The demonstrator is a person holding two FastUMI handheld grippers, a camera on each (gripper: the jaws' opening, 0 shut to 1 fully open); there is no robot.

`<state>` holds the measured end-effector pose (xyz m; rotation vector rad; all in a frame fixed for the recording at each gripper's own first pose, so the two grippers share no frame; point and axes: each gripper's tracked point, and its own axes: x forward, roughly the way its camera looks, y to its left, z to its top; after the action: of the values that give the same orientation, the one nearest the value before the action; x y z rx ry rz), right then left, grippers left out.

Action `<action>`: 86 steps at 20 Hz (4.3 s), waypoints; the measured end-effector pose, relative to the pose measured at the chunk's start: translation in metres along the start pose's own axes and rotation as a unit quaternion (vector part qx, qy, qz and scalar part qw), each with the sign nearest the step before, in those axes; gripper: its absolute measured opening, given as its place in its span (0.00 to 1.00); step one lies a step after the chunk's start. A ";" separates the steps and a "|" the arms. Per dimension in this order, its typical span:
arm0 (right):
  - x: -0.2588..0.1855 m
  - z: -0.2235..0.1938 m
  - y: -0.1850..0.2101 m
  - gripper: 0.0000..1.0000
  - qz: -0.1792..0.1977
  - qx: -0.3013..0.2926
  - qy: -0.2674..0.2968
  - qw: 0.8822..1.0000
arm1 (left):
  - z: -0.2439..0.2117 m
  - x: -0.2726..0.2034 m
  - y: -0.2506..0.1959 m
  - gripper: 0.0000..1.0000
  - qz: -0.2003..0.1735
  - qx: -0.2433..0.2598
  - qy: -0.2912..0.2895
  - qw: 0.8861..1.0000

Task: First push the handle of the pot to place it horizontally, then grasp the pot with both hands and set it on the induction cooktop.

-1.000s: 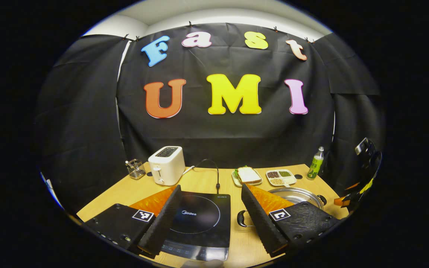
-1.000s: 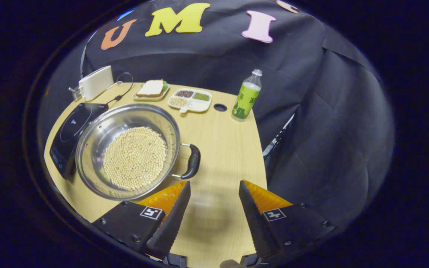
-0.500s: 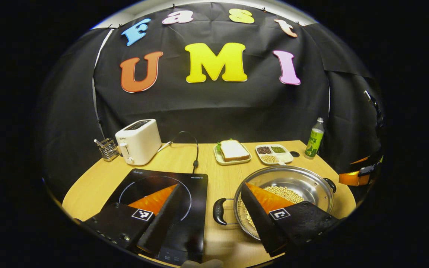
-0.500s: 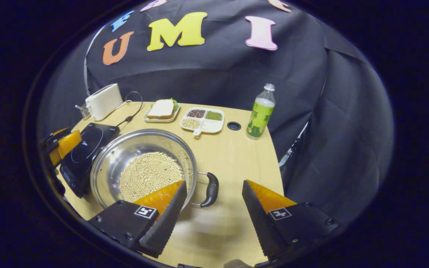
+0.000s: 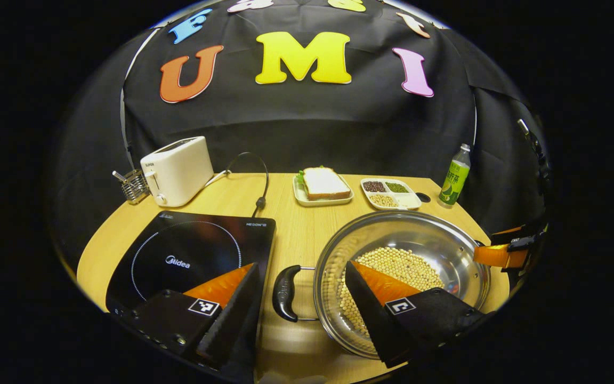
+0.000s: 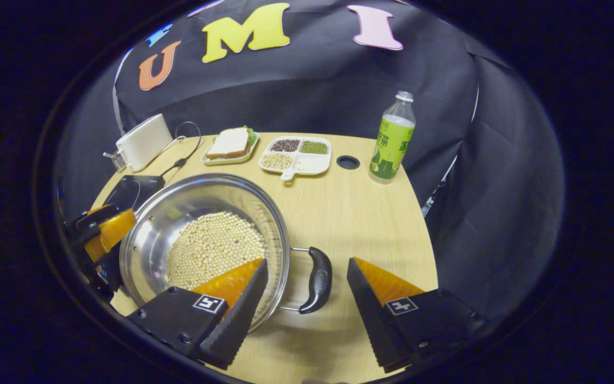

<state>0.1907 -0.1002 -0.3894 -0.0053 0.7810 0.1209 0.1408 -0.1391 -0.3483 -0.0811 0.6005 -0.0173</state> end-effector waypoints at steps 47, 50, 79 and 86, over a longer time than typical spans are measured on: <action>-0.051 0.039 0.093 0.53 -0.008 0.034 0.016 0.999 | 0.035 -0.040 0.088 0.55 0.039 -0.011 0.034 0.999; -0.058 0.043 0.115 0.52 -0.007 0.038 0.012 0.999 | 0.041 -0.047 0.110 0.55 0.039 -0.009 0.033 0.999; -0.027 0.051 0.290 0.52 0.008 0.052 0.027 0.998 | 0.042 -0.038 0.284 0.55 0.048 0.010 0.039 0.998; -0.002 0.042 0.318 0.53 0.006 0.057 0.048 0.997 | 0.029 -0.019 0.312 0.55 0.049 0.010 0.058 0.997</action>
<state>0.1834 0.2176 -0.3449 0.1019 0.8822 0.0872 0.1391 0.1742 -0.3388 -0.0314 0.7198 0.0667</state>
